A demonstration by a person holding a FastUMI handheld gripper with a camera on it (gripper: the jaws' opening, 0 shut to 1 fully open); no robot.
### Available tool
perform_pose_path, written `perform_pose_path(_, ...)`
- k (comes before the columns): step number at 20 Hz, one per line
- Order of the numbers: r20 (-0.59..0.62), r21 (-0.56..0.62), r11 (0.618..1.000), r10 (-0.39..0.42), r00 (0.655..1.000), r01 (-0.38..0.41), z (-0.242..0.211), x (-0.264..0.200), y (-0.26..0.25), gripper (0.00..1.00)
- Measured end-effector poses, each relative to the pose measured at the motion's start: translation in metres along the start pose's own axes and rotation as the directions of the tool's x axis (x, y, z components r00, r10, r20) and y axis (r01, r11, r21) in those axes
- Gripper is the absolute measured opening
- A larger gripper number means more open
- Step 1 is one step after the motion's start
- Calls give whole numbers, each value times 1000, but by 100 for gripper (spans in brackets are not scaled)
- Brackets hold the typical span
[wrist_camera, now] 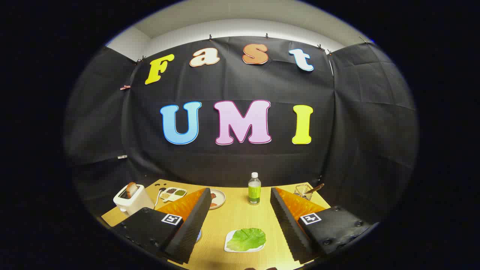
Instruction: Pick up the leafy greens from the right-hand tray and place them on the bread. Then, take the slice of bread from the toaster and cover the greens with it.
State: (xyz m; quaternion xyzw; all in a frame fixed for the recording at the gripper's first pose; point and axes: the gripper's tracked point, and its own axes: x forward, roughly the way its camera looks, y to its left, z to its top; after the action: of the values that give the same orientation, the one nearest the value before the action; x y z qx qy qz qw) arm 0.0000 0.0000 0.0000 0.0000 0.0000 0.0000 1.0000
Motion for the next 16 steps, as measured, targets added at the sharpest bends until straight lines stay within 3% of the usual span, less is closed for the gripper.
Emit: perform_pose_path(16, -96, -11, 999, 50, 994, -52, -37, 28, 10, 98)
